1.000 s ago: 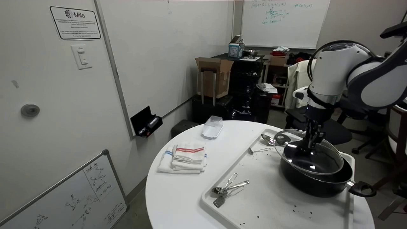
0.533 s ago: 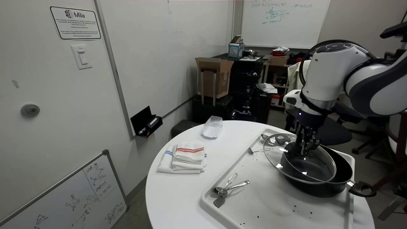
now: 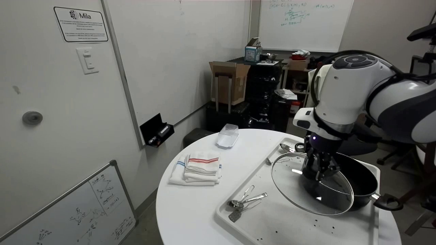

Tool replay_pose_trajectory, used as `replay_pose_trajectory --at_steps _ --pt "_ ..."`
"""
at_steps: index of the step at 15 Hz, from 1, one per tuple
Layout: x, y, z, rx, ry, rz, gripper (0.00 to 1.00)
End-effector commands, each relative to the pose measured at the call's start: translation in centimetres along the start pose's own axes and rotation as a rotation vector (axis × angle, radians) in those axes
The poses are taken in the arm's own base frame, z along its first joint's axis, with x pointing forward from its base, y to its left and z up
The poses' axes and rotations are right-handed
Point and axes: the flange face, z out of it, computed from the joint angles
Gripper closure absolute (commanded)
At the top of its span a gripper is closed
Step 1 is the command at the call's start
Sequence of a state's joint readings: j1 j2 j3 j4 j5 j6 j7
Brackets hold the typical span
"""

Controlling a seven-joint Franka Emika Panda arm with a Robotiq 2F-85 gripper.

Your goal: Remove the lid from the pot

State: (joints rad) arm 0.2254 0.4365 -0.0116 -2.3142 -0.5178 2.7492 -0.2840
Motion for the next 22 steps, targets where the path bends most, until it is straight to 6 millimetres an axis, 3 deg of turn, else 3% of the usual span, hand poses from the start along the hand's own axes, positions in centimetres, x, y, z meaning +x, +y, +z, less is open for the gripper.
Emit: replay_pose_trajectory --at_steps 1,10,22 --pt "2.4 -1.7 -0.1 -0.032 -0.002 -0.091 0.75" --pt "5.7 -7.3 0.9 -0.04 0.014 -0.289 0.75" --pt "3.4 -9.7 8.7 -0.013 0.062 -0.385 0.75"
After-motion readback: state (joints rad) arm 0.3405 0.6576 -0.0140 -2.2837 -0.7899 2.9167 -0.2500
